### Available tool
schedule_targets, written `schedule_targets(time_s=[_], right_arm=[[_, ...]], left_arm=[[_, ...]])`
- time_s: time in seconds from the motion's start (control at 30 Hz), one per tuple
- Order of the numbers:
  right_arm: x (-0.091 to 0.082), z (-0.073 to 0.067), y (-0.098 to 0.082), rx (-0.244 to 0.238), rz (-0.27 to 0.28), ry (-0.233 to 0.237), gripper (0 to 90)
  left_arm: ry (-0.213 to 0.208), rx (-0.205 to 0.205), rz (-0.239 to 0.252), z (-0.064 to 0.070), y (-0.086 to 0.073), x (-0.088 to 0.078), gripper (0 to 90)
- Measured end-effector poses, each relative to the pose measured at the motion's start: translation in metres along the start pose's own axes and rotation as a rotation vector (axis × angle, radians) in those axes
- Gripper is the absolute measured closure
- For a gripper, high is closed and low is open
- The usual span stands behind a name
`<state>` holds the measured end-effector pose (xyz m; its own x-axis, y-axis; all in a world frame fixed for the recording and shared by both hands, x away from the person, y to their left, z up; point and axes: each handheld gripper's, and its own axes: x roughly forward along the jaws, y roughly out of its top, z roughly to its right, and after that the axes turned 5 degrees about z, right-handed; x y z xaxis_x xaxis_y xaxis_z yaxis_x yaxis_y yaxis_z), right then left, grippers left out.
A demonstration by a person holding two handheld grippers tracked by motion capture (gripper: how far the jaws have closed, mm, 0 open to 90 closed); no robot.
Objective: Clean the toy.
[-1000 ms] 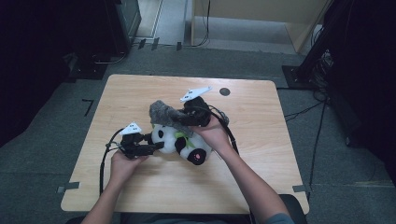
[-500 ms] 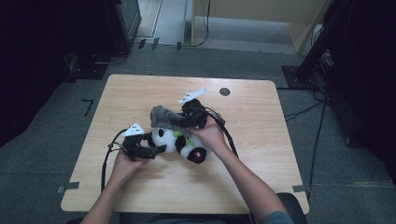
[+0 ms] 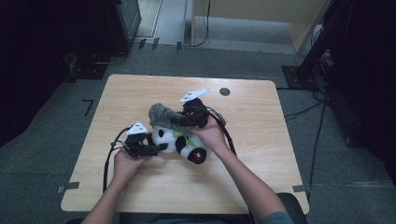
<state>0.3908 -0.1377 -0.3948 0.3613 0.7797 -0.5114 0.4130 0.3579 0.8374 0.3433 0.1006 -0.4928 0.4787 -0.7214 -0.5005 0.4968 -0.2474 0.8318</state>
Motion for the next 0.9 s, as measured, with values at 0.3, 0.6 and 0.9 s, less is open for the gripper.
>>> schedule_targets(time_s=[0.3, 0.6, 0.9], right_arm=[[0.013, 0.0, -0.005, -0.052, -0.057, -0.037, 73.0], [0.003, 0.028, -0.01, -0.013, -0.077, -0.153, 71.4], [-0.008, 0.043, -0.012, 0.032, -0.061, -0.195, 71.2]], left_arm=[[0.006, -0.027, 0.015, 0.0, -0.002, 0.0, 27.7], [0.007, -0.04, 0.016, 0.0, -0.002, 0.0, 29.6], [0.005, -0.039, 0.016, -0.001, -0.002, 0.0, 29.9]])
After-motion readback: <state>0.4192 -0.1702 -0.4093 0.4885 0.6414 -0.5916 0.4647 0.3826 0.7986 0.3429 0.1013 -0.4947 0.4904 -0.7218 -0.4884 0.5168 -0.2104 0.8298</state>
